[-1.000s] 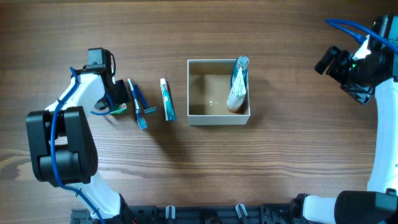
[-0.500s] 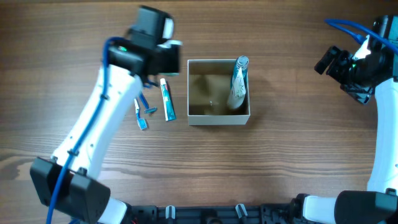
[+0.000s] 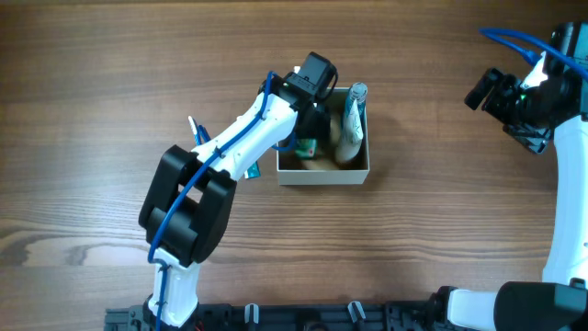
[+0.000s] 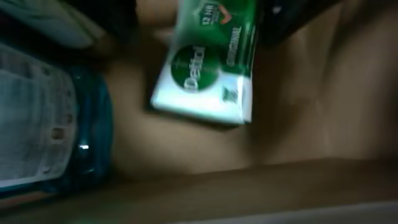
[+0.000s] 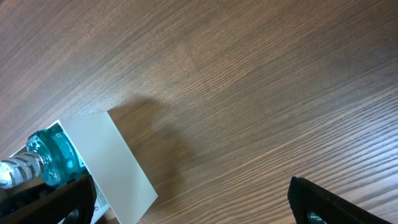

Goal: Pack container
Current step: 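Carry the soap box with the left gripper and drop it into the box, then lower the left gripper onto the blue razor and grasp it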

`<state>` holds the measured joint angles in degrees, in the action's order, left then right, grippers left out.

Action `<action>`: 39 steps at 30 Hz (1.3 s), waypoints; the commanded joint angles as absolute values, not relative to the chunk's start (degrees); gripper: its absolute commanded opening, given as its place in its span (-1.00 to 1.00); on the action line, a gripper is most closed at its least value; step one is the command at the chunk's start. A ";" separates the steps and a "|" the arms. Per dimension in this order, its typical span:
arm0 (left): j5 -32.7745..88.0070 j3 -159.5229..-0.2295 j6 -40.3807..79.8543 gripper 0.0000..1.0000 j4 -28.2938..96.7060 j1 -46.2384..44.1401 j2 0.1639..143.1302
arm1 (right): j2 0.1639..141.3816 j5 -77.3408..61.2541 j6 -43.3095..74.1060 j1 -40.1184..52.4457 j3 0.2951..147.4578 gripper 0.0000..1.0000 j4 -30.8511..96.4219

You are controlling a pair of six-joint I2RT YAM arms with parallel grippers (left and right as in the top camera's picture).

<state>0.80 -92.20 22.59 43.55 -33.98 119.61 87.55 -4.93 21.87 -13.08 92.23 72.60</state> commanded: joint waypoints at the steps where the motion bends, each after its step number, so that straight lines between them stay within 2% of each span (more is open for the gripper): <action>1: 3.75 -93.67 23.00 0.38 45.30 -33.78 115.98 | 88.18 -4.97 22.52 -13.19 92.23 1.00 72.47; 6: -0.03 -97.84 22.74 0.48 56.53 -31.75 103.85 | 88.18 -4.97 22.55 -13.19 92.23 1.00 72.47; 9: -11.94 -97.84 22.79 0.52 65.73 -25.08 98.17 | 88.18 -4.97 22.55 -13.19 92.23 1.00 72.44; 12: -11.03 -95.09 23.20 0.50 71.48 -14.87 100.27 | 88.18 -4.97 22.52 -13.19 92.23 0.99 72.47; 17: -5.02 -83.46 19.70 0.52 65.43 -3.03 108.79 | 88.18 -4.97 22.52 -13.19 92.23 1.00 72.47; 21: -4.95 -78.65 19.38 0.50 59.79 0.47 113.60 | 88.18 -4.97 22.55 -13.19 92.23 1.00 72.47; 22: -2.92 -77.01 15.29 0.47 56.31 1.15 115.26 | 88.18 -4.97 22.52 -13.19 92.23 0.99 72.47; 27: 0.84 -75.96 12.19 0.41 52.25 0.80 117.32 | 88.18 -4.99 22.55 -13.19 92.23 0.99 72.44; 32: 0.80 -76.20 12.19 0.36 57.60 0.82 116.20 | 88.18 -4.97 22.52 -13.19 92.23 1.00 72.44; 36: 0.84 -76.25 12.21 0.42 60.23 0.80 110.02 | 88.18 -4.99 22.55 -13.19 92.23 0.99 72.44; 39: 1.23 -76.14 12.43 0.47 56.31 0.58 108.05 | 88.18 -4.97 22.55 -13.19 92.23 0.99 72.47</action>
<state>-0.01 -76.16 13.23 58.94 0.84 110.63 87.55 -4.93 21.85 -13.08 92.23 72.60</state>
